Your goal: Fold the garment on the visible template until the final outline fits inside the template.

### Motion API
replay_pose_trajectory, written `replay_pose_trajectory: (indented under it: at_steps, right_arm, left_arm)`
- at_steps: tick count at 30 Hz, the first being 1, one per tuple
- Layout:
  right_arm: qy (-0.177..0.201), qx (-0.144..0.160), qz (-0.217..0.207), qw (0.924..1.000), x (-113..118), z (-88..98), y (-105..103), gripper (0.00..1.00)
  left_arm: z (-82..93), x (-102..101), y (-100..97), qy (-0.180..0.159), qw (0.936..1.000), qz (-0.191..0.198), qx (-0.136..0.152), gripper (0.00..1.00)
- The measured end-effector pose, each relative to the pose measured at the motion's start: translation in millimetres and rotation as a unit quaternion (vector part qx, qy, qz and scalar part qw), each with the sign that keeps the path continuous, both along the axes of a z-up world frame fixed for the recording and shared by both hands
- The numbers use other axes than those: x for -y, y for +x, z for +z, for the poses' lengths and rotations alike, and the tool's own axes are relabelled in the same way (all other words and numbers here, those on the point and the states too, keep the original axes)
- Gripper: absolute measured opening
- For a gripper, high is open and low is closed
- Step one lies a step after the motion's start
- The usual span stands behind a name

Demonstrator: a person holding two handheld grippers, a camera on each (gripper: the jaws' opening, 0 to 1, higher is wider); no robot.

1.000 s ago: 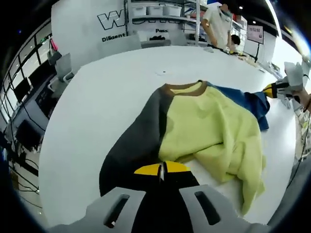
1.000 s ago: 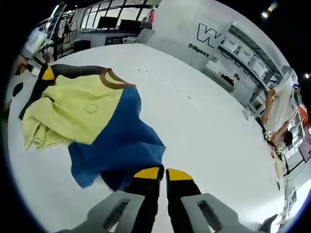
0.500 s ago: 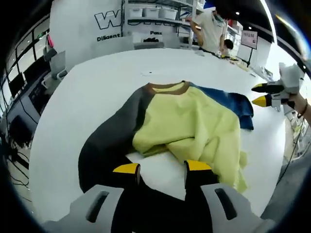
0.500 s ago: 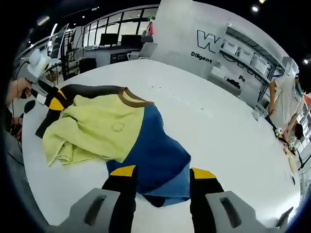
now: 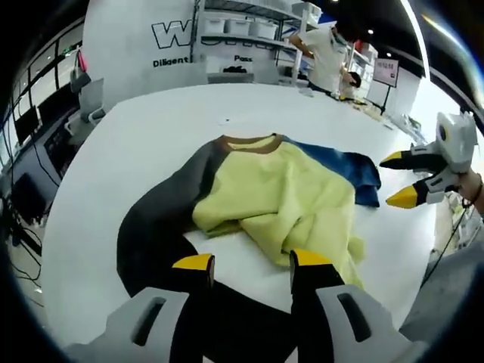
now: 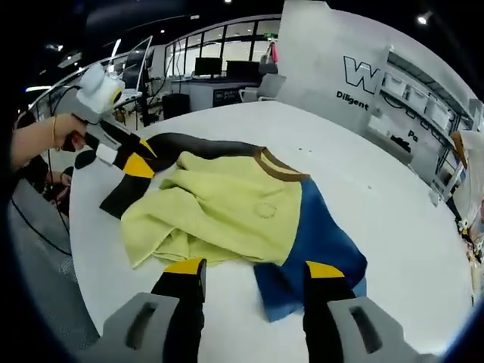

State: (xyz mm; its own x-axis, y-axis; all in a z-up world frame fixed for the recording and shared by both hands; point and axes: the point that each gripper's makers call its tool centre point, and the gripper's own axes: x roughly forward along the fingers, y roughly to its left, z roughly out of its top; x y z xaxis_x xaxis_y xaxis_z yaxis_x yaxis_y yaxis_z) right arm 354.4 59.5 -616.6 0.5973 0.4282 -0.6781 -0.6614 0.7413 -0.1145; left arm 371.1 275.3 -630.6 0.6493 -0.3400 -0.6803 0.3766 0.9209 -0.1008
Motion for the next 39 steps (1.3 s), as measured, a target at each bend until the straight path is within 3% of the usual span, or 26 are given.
replay_pose_trajectory:
  at_steps: [14, 17, 24, 39]
  right_arm:
    - [0.027, -0.029, 0.032, 0.9987, -47.7, -9.8, -38.4, 0.45]
    - [0.034, -0.039, 0.047, 0.9976, -66.1, -15.8, -53.4, 0.43]
    - [0.019, -0.042, 0.084, 0.9954, -94.5, -28.6, -73.8, 0.34]
    - [0.027, -0.074, 0.072, 0.9943, -108.6, -45.4, -74.6, 0.3]
  left_arm:
    - [11.5, 3.0, -15.1, -0.02, 0.9997, 0.01, 0.009, 0.54]
    - [15.7, 3.1, -16.0, -0.023, 0.9994, 0.011, 0.023, 0.57]
    - [18.3, -2.4, -18.6, -0.022, 0.9992, 0.018, 0.028, 0.65]
    - [22.2, -2.1, -22.8, -0.017, 0.9991, 0.009, 0.038, 0.77]
